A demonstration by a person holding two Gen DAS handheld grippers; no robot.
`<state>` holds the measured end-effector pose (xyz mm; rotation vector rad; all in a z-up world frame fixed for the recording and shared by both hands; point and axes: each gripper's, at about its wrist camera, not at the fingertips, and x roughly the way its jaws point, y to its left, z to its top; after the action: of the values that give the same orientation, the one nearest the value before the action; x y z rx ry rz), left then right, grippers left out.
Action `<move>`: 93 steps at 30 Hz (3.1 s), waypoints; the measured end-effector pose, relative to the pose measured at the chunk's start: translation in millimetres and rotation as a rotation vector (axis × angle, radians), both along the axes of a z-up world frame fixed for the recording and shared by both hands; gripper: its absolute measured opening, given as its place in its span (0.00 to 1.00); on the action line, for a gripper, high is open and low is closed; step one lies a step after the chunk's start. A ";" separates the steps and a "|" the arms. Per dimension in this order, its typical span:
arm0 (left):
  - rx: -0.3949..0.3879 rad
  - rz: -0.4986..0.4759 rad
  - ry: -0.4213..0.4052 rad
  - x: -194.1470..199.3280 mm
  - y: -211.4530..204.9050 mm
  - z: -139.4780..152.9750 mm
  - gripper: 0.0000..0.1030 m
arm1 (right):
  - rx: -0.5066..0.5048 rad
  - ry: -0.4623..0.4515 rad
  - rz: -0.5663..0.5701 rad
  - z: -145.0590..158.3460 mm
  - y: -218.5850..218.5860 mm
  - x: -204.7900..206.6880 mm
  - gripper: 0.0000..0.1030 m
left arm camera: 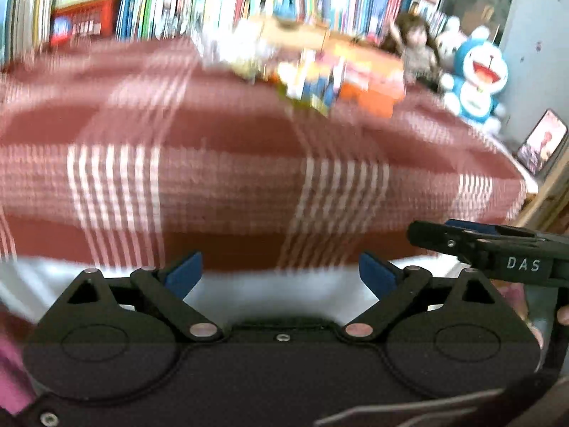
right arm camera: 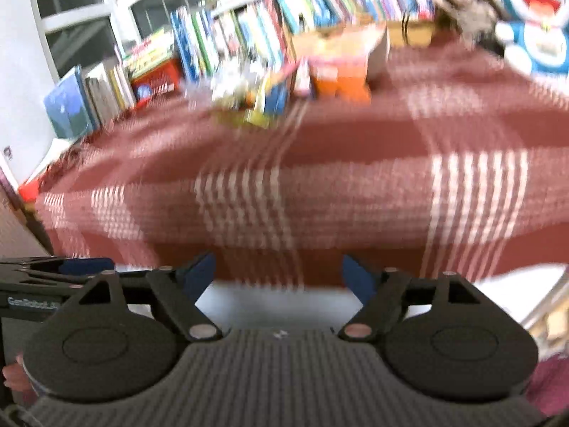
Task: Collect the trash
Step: 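Grasp the small yellow wrapper with the left tool while the right tool grasps the orange box, then lift both items, lower them into the black bin and open both tools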
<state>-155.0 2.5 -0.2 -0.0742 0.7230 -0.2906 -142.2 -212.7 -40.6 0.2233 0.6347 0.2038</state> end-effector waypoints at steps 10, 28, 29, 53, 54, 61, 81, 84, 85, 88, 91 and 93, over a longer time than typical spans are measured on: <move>-0.086 0.028 -0.105 73.2 -26.0 26.7 0.92 | 0.008 -0.184 -0.159 40.7 -38.2 60.6 0.92; -0.078 0.067 -0.142 171.6 -99.1 -7.6 0.55 | 0.031 -0.108 -0.167 41.8 -55.8 197.0 0.87; -0.078 0.062 -0.141 174.3 -100.9 -7.9 0.50 | 0.049 -0.097 -0.170 38.3 -56.9 202.0 0.86; -0.080 0.018 -0.252 145.5 -86.5 15.7 0.02 | -0.063 -0.199 -0.147 65.2 -47.0 172.5 0.08; -0.081 0.018 -0.254 143.6 -85.3 17.2 0.02 | -0.065 -0.204 -0.142 67.3 -47.5 168.8 0.07; -0.074 0.008 -0.270 127.9 -76.8 26.3 0.02 | -0.112 -0.230 -0.097 73.6 -39.9 139.7 0.07; -0.098 0.014 -0.288 69.6 -34.5 38.1 0.02 | -0.081 -0.263 0.035 80.5 -5.2 52.8 0.06; -0.101 0.012 -0.280 57.0 -26.3 36.1 0.02 | -0.076 -0.262 0.061 77.6 2.1 38.5 0.06; -0.104 0.012 -0.275 52.4 -23.5 35.1 0.02 | -0.069 -0.256 0.071 76.7 4.2 34.3 0.06; -0.108 0.011 -0.265 39.8 -18.1 32.5 0.02 | -0.048 -0.245 0.091 74.3 9.2 22.9 0.06; -0.113 0.008 -0.251 23.4 -13.1 27.4 0.02 | -0.031 -0.225 0.114 71.3 13.7 7.0 0.06; -0.110 0.003 -0.234 12.8 -10.3 22.1 0.02 | -0.027 -0.208 0.132 67.6 17.0 -6.0 0.06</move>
<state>-142.1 -7.8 21.9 -0.1436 0.4746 -0.3300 -148.2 -195.7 27.0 0.1318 0.4455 0.3409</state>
